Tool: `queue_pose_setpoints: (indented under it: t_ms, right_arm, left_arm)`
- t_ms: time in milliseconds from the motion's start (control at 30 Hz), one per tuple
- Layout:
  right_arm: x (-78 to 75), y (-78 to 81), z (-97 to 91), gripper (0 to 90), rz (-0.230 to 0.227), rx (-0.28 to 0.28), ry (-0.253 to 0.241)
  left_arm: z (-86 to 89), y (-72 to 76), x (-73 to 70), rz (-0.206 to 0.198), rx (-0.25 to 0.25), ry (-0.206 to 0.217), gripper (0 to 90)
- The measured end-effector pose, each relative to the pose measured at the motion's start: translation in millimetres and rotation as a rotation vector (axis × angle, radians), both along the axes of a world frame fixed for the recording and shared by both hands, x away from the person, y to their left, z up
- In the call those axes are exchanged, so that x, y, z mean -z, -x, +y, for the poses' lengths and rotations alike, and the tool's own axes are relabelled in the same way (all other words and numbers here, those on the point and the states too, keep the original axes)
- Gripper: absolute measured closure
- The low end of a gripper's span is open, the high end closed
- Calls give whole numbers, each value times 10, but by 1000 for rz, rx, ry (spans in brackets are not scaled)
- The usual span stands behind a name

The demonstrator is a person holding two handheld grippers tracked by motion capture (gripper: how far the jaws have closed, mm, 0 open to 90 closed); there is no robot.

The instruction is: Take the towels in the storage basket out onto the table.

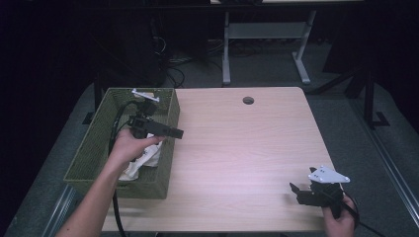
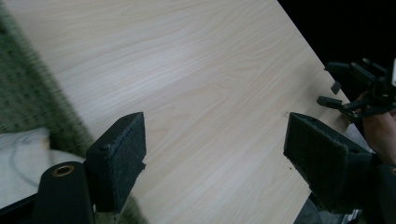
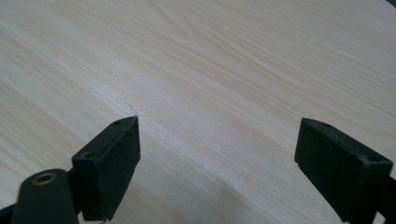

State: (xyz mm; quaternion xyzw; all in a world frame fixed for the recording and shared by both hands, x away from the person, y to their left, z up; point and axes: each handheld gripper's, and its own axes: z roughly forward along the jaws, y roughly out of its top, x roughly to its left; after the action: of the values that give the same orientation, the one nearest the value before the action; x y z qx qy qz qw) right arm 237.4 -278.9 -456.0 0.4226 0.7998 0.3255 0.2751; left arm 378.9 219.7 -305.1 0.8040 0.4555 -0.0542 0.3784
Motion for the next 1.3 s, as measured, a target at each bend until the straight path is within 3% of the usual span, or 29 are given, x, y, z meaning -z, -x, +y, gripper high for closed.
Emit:
queue_pose_setpoints:
  t_ms: [100, 200, 300, 400, 600, 767, 900, 1000, 1267, 1300]
  right_arm:
    - [0, 6, 1, 139, 4, -1, -2]
    - [-3, 6, 2, 139, -2, -4, 0]
    - [-4, 0, 3, 139, -1, -5, 1]
    - [-8, 4, -3, 139, -1, 0, 2]
    - [-15, 6, -23, 139, -5, 6, -2]
    - [-14, 11, -10, 139, -4, 5, -4]
    - [-14, 6, -19, 139, -5, 5, -2]
    - [-8, 5, -23, 139, -2, 8, -5]
    - [-15, 7, -19, 139, -5, 5, -4]
    - [-15, 9, -19, 139, -5, 6, -4]
  left_arm:
    - [165, -30, 27, 6, -37, -10, 217]
    - [366, -54, 56, 15, -83, 24, 214]
    - [533, -71, 93, 23, -129, 4, 212]
    - [655, -70, 136, 21, -167, -47, 207]
    - [853, -69, 264, 46, -221, -101, 208]
    - [987, -89, 424, 80, -263, -196, 213]
    - [1046, -116, 565, 131, -287, -224, 216]
    - [1056, -138, 638, 156, -281, -271, 216]
    - [974, -157, 800, 187, -273, -357, 223]
    - [958, -160, 819, 188, -270, -388, 224]
